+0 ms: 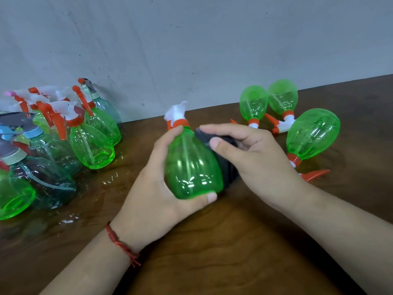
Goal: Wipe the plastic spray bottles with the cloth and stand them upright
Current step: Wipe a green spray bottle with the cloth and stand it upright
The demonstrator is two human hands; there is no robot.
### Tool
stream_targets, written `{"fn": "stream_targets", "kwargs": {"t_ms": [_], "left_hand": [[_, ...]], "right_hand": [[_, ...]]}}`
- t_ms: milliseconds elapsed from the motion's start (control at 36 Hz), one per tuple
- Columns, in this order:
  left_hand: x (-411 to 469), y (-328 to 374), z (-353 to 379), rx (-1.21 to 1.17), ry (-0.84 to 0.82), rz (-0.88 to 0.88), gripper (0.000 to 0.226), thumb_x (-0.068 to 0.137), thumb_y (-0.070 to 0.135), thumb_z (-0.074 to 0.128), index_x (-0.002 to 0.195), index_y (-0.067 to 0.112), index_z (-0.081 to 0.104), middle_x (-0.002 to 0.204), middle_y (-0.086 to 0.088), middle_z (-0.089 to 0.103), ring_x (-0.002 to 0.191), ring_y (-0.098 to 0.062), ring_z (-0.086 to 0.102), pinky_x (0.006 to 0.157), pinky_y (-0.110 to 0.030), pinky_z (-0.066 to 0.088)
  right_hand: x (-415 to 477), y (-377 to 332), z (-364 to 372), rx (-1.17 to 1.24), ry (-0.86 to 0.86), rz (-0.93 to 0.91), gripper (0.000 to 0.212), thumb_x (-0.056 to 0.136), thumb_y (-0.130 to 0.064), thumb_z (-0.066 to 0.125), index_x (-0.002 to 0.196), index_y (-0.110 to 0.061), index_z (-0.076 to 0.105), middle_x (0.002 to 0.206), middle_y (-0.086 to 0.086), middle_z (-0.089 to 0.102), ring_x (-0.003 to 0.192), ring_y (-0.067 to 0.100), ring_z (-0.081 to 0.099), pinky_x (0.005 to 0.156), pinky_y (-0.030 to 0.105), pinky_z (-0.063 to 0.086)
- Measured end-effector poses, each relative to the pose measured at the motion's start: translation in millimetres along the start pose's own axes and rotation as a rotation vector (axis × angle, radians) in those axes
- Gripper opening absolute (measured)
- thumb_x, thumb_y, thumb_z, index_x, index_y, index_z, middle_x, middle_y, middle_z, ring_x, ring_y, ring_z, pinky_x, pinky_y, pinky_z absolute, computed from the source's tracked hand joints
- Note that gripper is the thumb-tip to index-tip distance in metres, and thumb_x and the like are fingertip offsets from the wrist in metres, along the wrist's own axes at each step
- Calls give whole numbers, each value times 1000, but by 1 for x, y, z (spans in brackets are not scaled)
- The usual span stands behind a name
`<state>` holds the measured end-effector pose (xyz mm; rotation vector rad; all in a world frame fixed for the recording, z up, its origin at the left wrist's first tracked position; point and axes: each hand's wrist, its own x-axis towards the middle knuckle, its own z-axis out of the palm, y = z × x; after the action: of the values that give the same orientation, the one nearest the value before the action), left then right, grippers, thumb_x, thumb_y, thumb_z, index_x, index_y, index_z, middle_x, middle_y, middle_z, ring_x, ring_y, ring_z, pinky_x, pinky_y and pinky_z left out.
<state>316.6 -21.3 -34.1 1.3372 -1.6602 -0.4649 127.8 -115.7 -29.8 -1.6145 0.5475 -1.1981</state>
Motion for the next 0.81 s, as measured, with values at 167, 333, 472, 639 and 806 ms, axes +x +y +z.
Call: {"fn": "stream_targets", "kwargs": {"t_ms": [167,333,472,639,806], "left_hand": [[-2,6,5,-146,-93,45,123,69,31,102,167,34,26,163,7,47,147,-24,53,118,-50,47],[1,3,-3,105,-92,71,124,66,36,102,166,39,27,159,17,45,148,-13,49,121,-36,45],[1,-2,0,120,-83,67,122,67,31,102,165,37,29,158,19,46,148,-10,49,121,-35,43],[6,-12,-3,18,130,-33,115,67,34,102,161,39,37,150,16,58,136,-8,61,115,-42,51],[10,-17,-10,83,226,-106,115,66,50,96,162,41,34,151,18,56,134,1,58,116,-35,49]], "right_hand": [[3,-7,-4,296,9,145,29,105,-6,59,129,-15,72,125,2,78,122,16,70,112,36,51],[6,-2,-8,128,43,66,26,101,2,65,119,-13,76,116,2,80,113,15,74,103,30,56],[4,2,-7,-21,21,-19,26,99,5,67,115,-13,79,113,-4,81,112,11,74,99,25,56],[-1,6,-3,-116,-46,-99,25,96,8,70,111,-9,81,117,1,78,115,16,73,103,32,56],[-8,10,1,-242,-127,-146,27,97,4,70,115,-12,82,120,-4,76,122,21,69,107,46,55]]}}
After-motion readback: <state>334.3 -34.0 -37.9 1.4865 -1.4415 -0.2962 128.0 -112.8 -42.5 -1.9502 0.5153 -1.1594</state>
